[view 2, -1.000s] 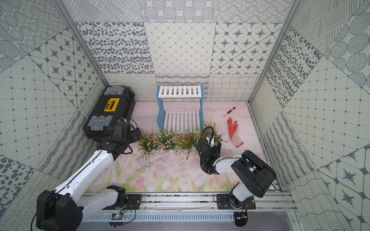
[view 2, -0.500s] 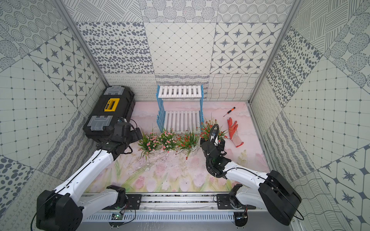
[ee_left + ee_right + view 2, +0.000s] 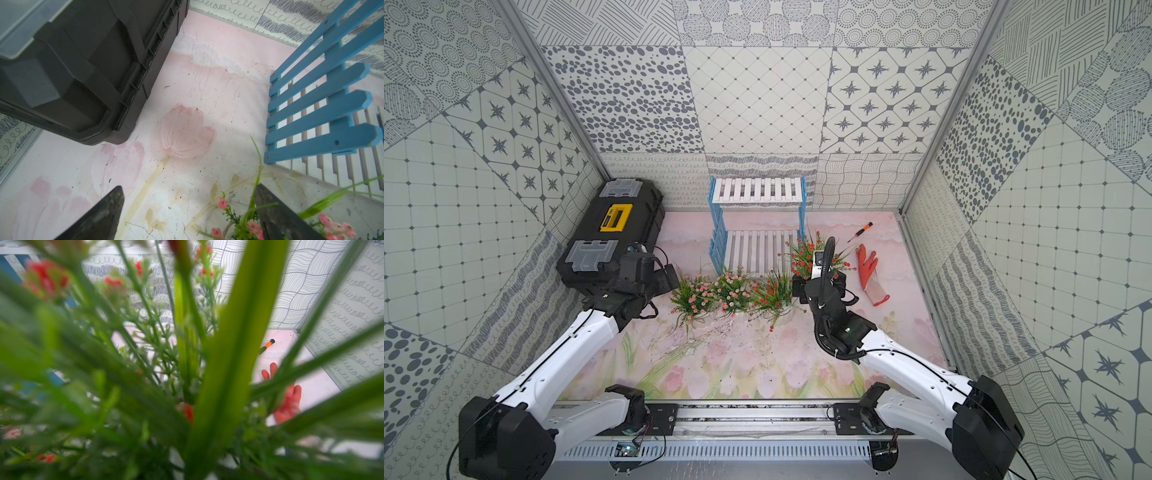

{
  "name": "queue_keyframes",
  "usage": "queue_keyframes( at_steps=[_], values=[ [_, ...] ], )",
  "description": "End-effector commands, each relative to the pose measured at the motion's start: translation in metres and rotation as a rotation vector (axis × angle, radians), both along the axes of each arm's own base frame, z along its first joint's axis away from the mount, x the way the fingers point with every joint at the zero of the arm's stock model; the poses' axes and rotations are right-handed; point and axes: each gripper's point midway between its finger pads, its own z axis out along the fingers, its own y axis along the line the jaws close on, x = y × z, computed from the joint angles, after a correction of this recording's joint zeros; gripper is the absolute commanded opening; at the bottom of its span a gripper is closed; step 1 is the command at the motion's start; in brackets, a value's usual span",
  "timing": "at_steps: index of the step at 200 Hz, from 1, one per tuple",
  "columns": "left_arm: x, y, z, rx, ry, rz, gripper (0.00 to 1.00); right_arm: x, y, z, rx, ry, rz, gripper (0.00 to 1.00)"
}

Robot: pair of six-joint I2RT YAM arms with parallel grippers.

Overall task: Place the baby's breath potted plants on the rack by color
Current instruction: Pick up the baby's breath potted plant from the center of the board, then place the baby's breath potted plant on the rack.

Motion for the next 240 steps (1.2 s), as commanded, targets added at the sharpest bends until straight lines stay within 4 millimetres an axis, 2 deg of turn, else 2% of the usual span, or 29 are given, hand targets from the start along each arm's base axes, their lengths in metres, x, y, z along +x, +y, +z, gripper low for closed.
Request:
queue_keyframes(
  at_steps=[1,39,105,138,240],
  values=[
    [-0.002,-0.002,0.006,-0.021,-0.001,0.001,0.98,0.012,0.018,0.047,0.091,-0.077,0.062,0.63],
    [-0.001,-0.004,0.004,-0.038,-0.003,0.004,0.98,0.034,0.044,0.074,0.12,-0.119,0.129,0.62],
    [-0.002,-0.006,0.012,-0.066,-0.031,0.003,0.98,0.082,0.071,0.088,0.151,-0.155,0.17,0.64],
    [-0.003,-0.003,0.017,-0.053,-0.038,0.008,0.98,0.098,0.08,0.101,0.175,-0.181,0.189,0.63],
    [0.002,-0.007,0.027,-0.063,-0.044,-0.008,0.98,0.133,0.101,0.175,0.166,-0.307,0.236,0.62]
  ],
)
